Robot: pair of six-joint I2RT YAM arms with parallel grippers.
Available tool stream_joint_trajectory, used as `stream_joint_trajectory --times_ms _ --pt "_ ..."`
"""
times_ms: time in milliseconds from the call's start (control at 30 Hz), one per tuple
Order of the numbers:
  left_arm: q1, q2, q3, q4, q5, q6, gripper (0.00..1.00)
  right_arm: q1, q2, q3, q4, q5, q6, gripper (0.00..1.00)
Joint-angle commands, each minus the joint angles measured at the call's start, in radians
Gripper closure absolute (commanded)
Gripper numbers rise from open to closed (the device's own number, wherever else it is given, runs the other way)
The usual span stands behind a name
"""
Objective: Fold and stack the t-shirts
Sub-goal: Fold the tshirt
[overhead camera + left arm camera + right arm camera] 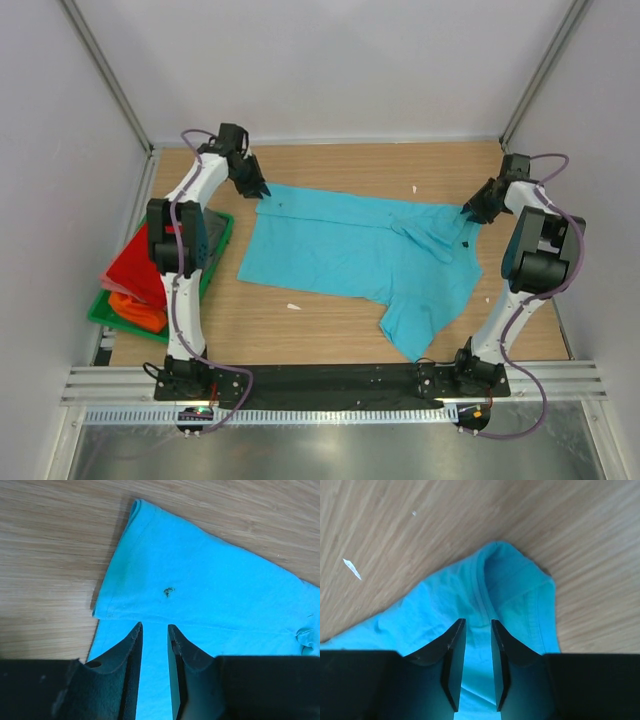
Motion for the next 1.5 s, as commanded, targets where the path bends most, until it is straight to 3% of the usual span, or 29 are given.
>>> stream_joint_trajectory --times_ms 0,767,1067,1167,1267,1467 --pt "-0.002 0.031 0.026 0.04 0.082 -0.026 0.73 0.002 0.008 0.103 0.029 -0.013 -0.063 0.66" --pt "-0.019 0.117 -0.009 0.094 0.105 -0.039 0.72 0.002 0.11 0.163 0.018 0.017 -0.122 0.57" --pt "-0.019 0.124 -0.038 0.089 0.087 -0.039 0.72 0.002 0.144 0.189 0.018 0.06 -0.133 0.7" --pt "-0.019 0.132 -0.05 0.089 0.078 -0.037 0.72 0.0 0.149 0.208 0.004 0.11 -0.129 0.91" --pt "-0.019 0.135 -0.069 0.091 0.079 -0.037 0.72 0.0 0.149 0.231 -0.005 0.196 -0.129 0.99" --pt "-0.019 0.146 -0.073 0.089 0.058 -0.016 0.73 0.0 0.215 0.31 0.004 0.173 -0.145 0.99"
